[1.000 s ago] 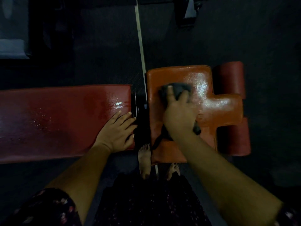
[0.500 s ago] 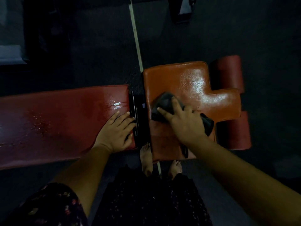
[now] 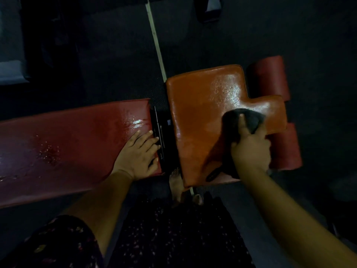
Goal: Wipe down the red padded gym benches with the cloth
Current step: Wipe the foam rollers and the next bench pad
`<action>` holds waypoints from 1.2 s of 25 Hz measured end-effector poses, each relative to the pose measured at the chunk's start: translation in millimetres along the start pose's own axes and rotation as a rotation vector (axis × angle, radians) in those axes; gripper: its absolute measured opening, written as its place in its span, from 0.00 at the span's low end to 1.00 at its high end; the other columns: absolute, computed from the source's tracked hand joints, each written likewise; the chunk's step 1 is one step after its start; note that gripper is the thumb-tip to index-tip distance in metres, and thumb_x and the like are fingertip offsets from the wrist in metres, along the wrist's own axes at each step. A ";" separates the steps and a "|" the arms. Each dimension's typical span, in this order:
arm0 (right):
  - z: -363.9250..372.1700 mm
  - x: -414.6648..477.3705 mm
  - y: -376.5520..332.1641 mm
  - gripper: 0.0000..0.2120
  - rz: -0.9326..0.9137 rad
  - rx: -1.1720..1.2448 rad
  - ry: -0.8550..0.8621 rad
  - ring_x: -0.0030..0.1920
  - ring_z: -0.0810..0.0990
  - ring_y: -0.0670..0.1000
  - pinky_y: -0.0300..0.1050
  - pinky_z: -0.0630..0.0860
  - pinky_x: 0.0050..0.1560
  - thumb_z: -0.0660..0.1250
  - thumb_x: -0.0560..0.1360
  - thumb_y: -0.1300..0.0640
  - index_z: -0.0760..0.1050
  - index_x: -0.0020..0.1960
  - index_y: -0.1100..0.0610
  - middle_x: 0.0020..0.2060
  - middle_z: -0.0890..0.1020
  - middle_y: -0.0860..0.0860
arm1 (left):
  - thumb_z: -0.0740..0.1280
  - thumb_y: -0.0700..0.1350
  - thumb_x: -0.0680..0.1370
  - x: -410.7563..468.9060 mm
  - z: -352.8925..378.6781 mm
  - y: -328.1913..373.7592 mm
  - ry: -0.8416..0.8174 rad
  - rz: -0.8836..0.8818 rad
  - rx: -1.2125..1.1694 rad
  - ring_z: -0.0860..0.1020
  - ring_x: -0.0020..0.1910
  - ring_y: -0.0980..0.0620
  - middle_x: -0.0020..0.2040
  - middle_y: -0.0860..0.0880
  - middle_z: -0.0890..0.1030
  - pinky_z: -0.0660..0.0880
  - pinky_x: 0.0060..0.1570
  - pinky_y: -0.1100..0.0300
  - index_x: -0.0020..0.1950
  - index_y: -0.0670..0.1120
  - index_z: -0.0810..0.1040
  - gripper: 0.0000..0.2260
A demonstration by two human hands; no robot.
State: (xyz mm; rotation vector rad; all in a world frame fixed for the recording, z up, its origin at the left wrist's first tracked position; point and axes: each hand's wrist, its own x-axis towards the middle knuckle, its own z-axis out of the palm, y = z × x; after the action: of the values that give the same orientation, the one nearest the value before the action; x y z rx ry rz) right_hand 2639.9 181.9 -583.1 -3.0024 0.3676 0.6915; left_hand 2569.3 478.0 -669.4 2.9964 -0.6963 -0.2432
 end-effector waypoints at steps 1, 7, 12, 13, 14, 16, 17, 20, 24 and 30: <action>7.4 -11.5 -15.9 0.36 -0.062 -0.052 -0.005 0.58 0.71 0.65 0.53 0.75 0.48 0.62 0.79 0.56 0.47 0.78 0.38 0.77 0.50 0.62 | 0.58 0.54 0.74 -0.1 -0.7 0.8 -0.005 0.001 0.010 0.71 0.69 0.42 0.62 0.45 0.80 0.59 0.72 0.43 0.57 0.43 0.83 0.22; 46.9 -58.9 -84.6 0.27 -0.561 -0.357 -0.042 0.49 0.77 0.64 0.52 0.76 0.40 0.49 0.80 0.58 0.61 0.76 0.40 0.73 0.63 0.67 | 0.58 0.58 0.74 -2.8 -4.0 5.4 -0.065 -0.104 0.047 0.71 0.67 0.40 0.66 0.42 0.77 0.59 0.72 0.40 0.61 0.39 0.78 0.28; 45.3 -63.9 -71.0 0.31 -0.782 -0.536 -0.002 0.57 0.73 0.71 0.59 0.75 0.46 0.35 0.78 0.62 0.52 0.79 0.48 0.75 0.54 0.68 | 0.57 0.58 0.74 -3.0 -11.2 10.8 -0.053 -0.112 0.049 0.74 0.64 0.38 0.61 0.40 0.78 0.60 0.70 0.41 0.58 0.37 0.78 0.27; 38.2 -59.3 -62.6 0.29 -0.801 -0.508 -0.019 0.59 0.71 0.72 0.60 0.74 0.47 0.36 0.80 0.62 0.49 0.80 0.49 0.75 0.51 0.69 | 0.57 0.58 0.74 -3.5 -11.1 10.0 -0.063 -0.116 0.056 0.73 0.64 0.38 0.62 0.40 0.78 0.58 0.71 0.42 0.59 0.38 0.78 0.27; 31.0 -54.4 -49.9 0.26 -0.810 -0.478 -0.019 0.59 0.70 0.71 0.60 0.74 0.48 0.40 0.83 0.61 0.47 0.80 0.48 0.75 0.50 0.69 | 0.56 0.58 0.75 -4.5 -10.8 10.1 -0.076 -0.121 0.058 0.73 0.65 0.38 0.63 0.40 0.78 0.55 0.73 0.44 0.60 0.38 0.78 0.27; 23.2 -44.5 -17.4 0.26 -0.747 -0.434 -0.005 0.58 0.71 0.69 0.58 0.75 0.47 0.46 0.84 0.60 0.44 0.79 0.45 0.75 0.50 0.68 | 0.56 0.58 0.76 -6.9 -10.0 11.0 -0.101 -0.134 0.048 0.72 0.66 0.38 0.65 0.40 0.76 0.48 0.76 0.49 0.62 0.38 0.77 0.27; 20.5 -38.7 0.9 0.28 -0.693 -0.433 0.012 0.57 0.72 0.68 0.57 0.75 0.46 0.49 0.84 0.59 0.43 0.79 0.43 0.75 0.51 0.67 | 0.55 0.57 0.77 -8.4 -10.7 11.7 -0.108 -0.137 0.047 0.71 0.67 0.38 0.66 0.40 0.76 0.46 0.76 0.51 0.63 0.38 0.77 0.27; 6.2 -18.1 54.8 0.29 -0.478 -0.399 0.088 0.54 0.73 0.63 0.53 0.75 0.42 0.54 0.83 0.56 0.46 0.78 0.38 0.73 0.58 0.63 | 0.54 0.59 0.78 -21.3 -13.6 11.2 -0.124 -0.137 0.037 0.69 0.70 0.37 0.70 0.39 0.72 0.42 0.76 0.52 0.69 0.39 0.73 0.30; 12.4 -15.4 98.1 0.31 -0.265 -0.287 0.088 0.50 0.73 0.63 0.53 0.74 0.41 0.57 0.81 0.59 0.52 0.78 0.39 0.70 0.63 0.62 | 0.53 0.65 0.77 -53.2 -13.5 13.1 -0.177 -0.166 0.033 0.57 0.77 0.41 0.76 0.40 0.64 0.39 0.76 0.49 0.77 0.39 0.61 0.38; 36.7 -70.3 32.6 0.34 0.015 0.034 -0.033 0.59 0.71 0.65 0.55 0.76 0.47 0.59 0.80 0.60 0.49 0.79 0.42 0.72 0.59 0.61 | 0.51 0.67 0.77 -64.3 -5.4 18.3 -0.172 -0.238 0.014 0.42 0.79 0.49 0.80 0.43 0.52 0.35 0.76 0.50 0.80 0.42 0.53 0.40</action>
State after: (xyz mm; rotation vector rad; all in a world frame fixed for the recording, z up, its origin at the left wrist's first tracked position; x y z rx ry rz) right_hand 2555.1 169.0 -585.0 -2.9553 0.3962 0.7266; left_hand 2505.3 490.1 -653.4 3.0949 -0.3510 -0.5142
